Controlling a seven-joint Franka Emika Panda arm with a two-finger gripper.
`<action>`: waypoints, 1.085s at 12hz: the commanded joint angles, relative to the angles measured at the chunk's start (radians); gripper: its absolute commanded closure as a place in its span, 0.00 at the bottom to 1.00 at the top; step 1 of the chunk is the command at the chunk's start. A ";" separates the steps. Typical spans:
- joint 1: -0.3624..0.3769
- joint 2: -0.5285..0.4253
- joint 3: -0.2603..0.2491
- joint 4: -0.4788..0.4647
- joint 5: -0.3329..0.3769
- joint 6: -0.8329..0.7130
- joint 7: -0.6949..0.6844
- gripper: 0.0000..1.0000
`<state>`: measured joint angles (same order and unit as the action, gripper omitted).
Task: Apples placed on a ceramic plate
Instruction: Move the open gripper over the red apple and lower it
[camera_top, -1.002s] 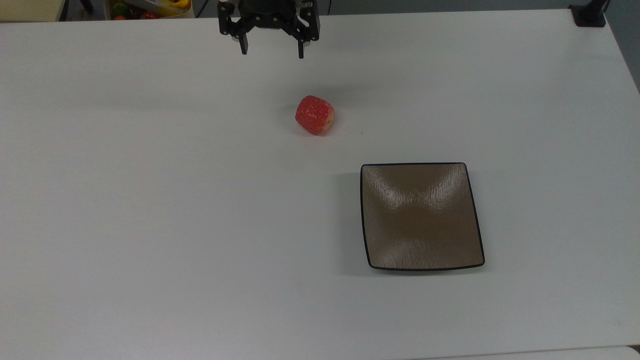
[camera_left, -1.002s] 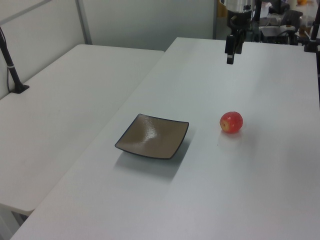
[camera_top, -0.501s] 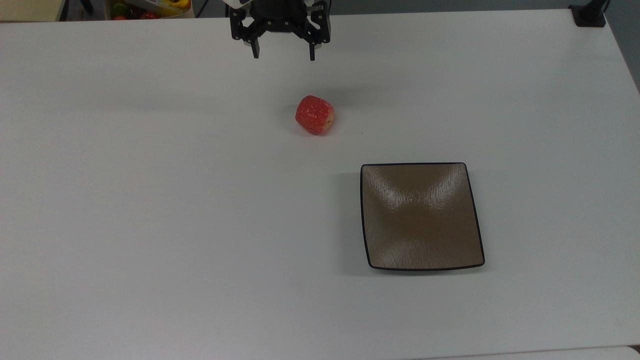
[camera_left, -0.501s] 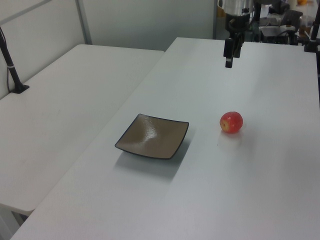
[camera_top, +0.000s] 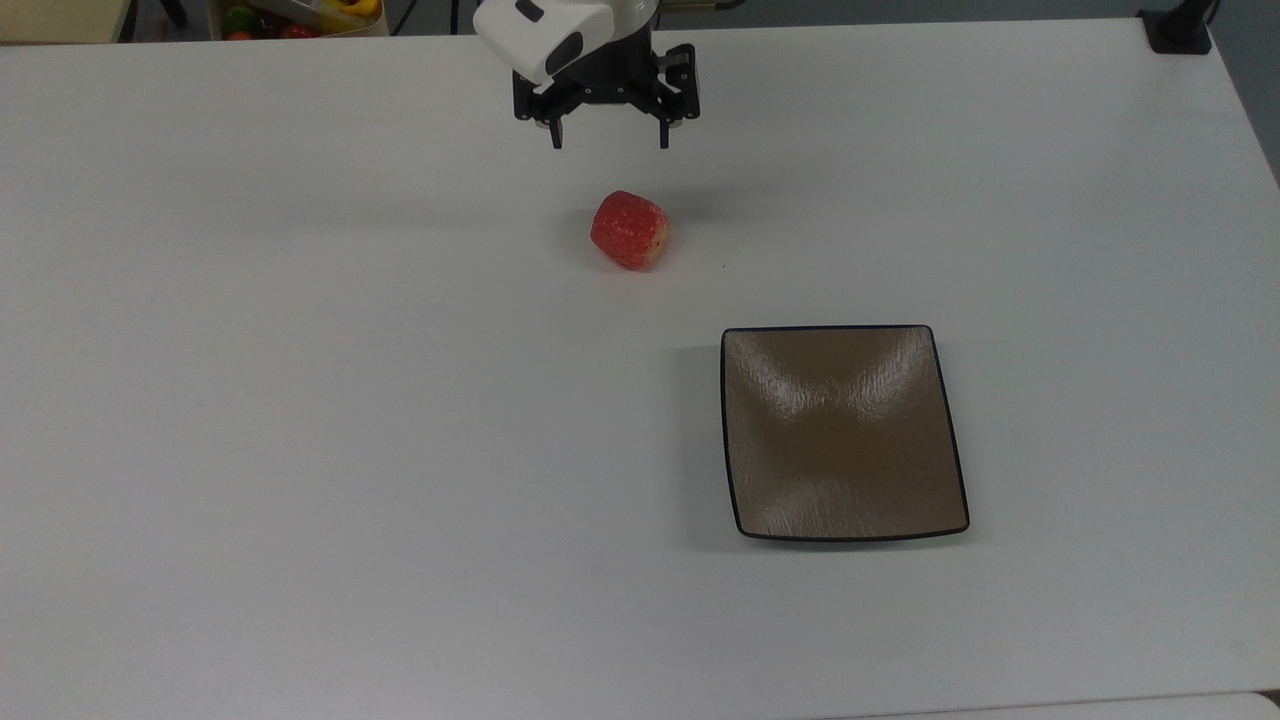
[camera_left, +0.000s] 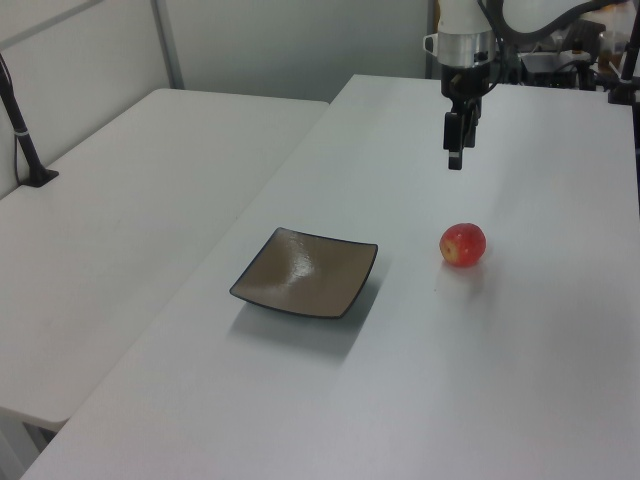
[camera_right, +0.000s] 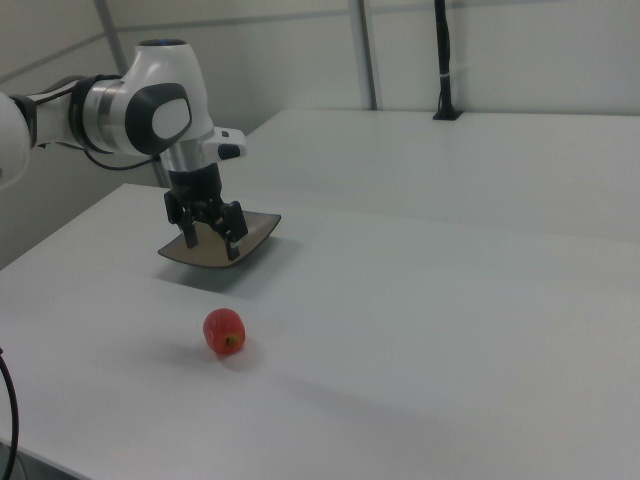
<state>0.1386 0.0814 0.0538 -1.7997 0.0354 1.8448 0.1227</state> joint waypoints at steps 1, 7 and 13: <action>0.010 -0.017 0.000 -0.033 0.012 0.045 -0.015 0.00; 0.013 -0.014 0.000 -0.029 0.001 0.053 -0.023 0.00; 0.026 0.012 0.021 -0.030 -0.012 0.054 -0.184 0.00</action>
<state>0.1594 0.0834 0.0557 -1.8119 0.0351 1.8699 0.0180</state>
